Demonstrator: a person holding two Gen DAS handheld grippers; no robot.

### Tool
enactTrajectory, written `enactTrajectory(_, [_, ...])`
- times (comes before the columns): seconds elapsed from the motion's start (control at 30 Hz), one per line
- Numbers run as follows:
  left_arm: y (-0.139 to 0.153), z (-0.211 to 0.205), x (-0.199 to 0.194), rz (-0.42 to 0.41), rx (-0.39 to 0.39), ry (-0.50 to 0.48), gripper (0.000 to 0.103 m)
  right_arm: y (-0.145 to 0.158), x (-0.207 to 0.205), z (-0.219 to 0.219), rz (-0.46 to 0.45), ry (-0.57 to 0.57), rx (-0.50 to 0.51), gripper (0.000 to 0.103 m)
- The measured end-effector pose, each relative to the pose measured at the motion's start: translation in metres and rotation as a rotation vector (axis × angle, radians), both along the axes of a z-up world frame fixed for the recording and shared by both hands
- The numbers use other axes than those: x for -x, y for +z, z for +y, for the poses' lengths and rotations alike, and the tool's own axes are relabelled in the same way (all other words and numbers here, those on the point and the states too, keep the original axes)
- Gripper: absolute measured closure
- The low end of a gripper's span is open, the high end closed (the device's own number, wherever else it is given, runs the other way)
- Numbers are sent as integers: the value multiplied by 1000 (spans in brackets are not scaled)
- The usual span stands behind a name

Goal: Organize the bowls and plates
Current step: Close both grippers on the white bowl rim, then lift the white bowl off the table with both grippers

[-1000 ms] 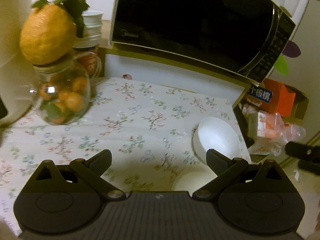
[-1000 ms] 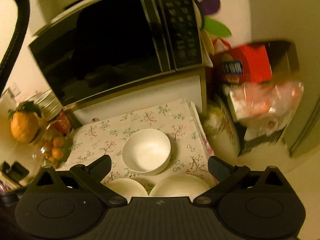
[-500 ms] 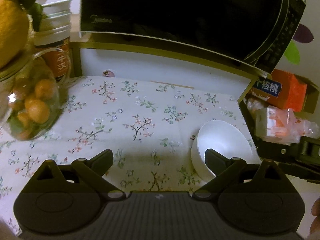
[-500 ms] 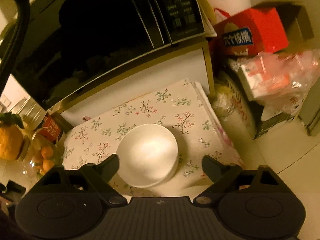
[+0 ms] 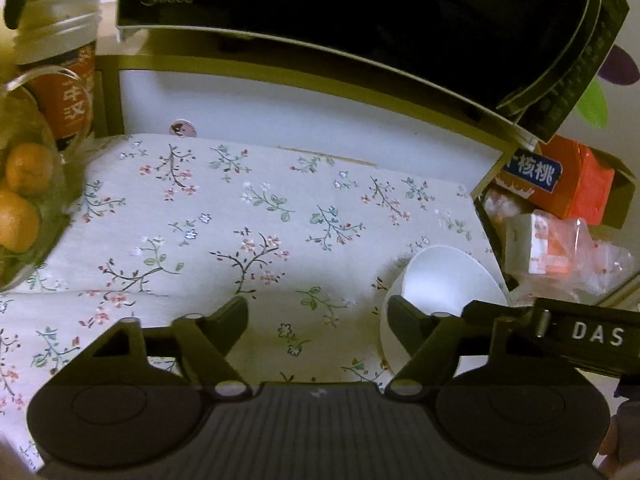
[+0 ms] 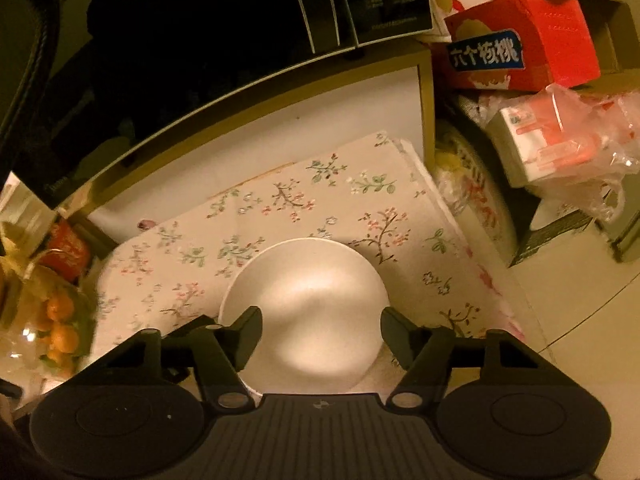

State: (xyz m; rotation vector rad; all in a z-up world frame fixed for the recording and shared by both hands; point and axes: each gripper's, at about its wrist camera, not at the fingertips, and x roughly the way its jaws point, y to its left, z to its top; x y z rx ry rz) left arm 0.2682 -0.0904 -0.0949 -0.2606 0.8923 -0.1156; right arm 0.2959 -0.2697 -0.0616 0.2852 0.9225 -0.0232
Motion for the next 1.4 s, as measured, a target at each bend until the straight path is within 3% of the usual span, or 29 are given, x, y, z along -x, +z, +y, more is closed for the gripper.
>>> enactTrajectory(0.13, [-3, 0, -3, 15, 13, -18, 47, -8, -6, 2, 33, -1, -12, 59])
enactTrajectory(0.33, [-7, -2, -5, 33, 47, -51, 80, -13, -7, 2, 54, -7, -13, 82])
enactTrajectory(0.37, [-7, -2, -5, 34, 48, -57, 89, -13, -7, 1, 54, -4, -12, 86])
enactTrajectory(0.47, [-6, -3, -4, 26, 68, -72, 95, -14, -6, 3, 58, 2, -11, 99])
enactTrajectory(0.57, [-3, -4, -2, 11, 78, -85, 99, -14, -5, 5, 57, 15, -6, 102])
enactTrajectory(0.97, [-3, 9, -5, 23, 149, -57, 100, -13, -3, 5, 55, 7, -15, 103])
enactTrajectory(1.17, [1, 8, -4, 13, 244, -64, 98, -11, -3, 0, 50, -16, -36, 103])
enactTrajectory(1.23, [4, 6, -4, 5, 252, -69, 94, -10, -2, 0, 47, -16, -36, 103])
enactTrajectory(1.3, [7, 6, -4, 4, 250, -52, 77, -8, -2, -1, 44, -18, -39, 100])
enactTrajectory(1.4, [11, 11, -3, -18, 259, -23, 68, 2, 0, -3, 18, -28, -26, 82])
